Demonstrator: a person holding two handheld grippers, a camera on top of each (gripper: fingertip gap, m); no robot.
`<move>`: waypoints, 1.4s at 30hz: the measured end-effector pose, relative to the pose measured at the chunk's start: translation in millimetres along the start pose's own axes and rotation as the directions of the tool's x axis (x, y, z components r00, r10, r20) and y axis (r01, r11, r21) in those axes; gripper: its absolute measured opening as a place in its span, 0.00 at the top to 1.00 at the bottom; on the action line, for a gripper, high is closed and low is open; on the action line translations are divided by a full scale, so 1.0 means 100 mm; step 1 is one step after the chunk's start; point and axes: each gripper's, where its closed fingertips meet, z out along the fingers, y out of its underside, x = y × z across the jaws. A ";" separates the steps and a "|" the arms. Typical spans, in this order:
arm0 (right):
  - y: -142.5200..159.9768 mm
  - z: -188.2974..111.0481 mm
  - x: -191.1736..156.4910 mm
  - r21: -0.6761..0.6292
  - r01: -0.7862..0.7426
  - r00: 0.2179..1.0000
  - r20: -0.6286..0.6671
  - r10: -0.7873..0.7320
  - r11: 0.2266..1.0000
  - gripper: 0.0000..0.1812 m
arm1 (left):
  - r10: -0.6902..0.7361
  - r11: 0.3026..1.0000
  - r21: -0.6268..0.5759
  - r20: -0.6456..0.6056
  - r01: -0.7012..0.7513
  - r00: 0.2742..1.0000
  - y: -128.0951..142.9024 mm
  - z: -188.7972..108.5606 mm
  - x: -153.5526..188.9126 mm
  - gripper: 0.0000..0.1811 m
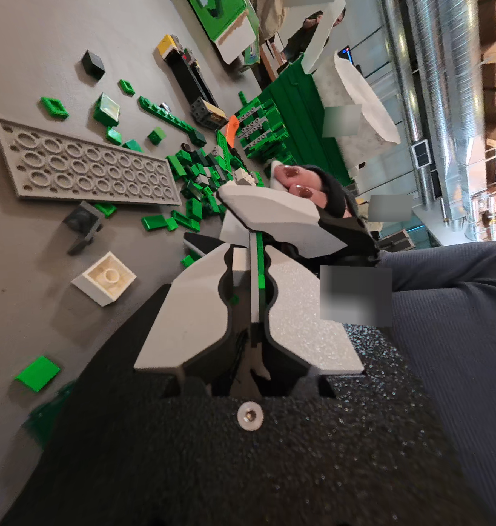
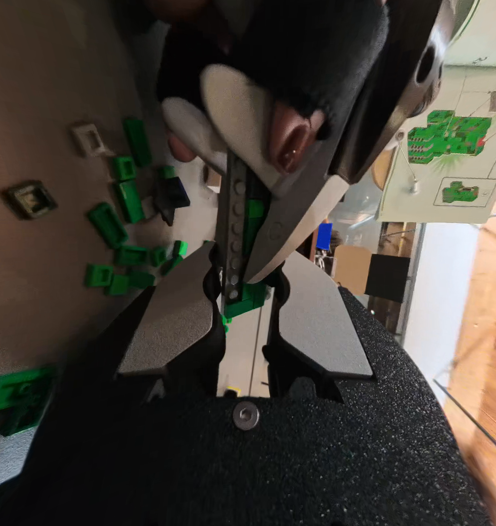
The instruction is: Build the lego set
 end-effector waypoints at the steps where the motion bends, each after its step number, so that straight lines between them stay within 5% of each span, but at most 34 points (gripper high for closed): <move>1: 0.00 0.00 -0.01 0.006 -0.001 1.000 -0.001 0.001 1.000 0.81 | 0.000 1.000 -0.003 0.003 0.000 1.000 0.01 0.01 0.00 0.91; 19: 0.13 -0.11 0.01 0.037 -0.379 0.916 0.160 0.369 0.925 0.79 | 0.052 0.995 0.085 0.029 -0.054 0.998 -0.09 -0.06 0.00 0.91; 27: 0.02 -0.17 -0.01 0.112 -0.334 0.931 0.191 0.310 0.936 0.67 | 0.049 0.997 0.059 -0.035 -0.047 0.998 -0.05 -0.05 0.07 0.91; 30: 0.00 -0.19 -0.02 0.111 -0.261 0.956 0.166 0.241 0.959 0.80 | 0.108 0.994 -0.020 -0.067 -0.109 0.992 0.08 0.01 0.15 0.91; 38: 0.11 -0.19 0.15 0.100 -0.358 0.932 0.102 0.349 0.928 0.80 | 0.145 0.986 0.106 -0.178 -0.127 0.973 -0.08 -0.10 0.31 0.81; 42: 0.12 -0.21 0.16 0.127 -0.405 0.912 0.118 0.392 0.905 0.80 | 0.170 0.982 0.096 -0.113 -0.160 0.979 -0.08 -0.10 0.24 0.91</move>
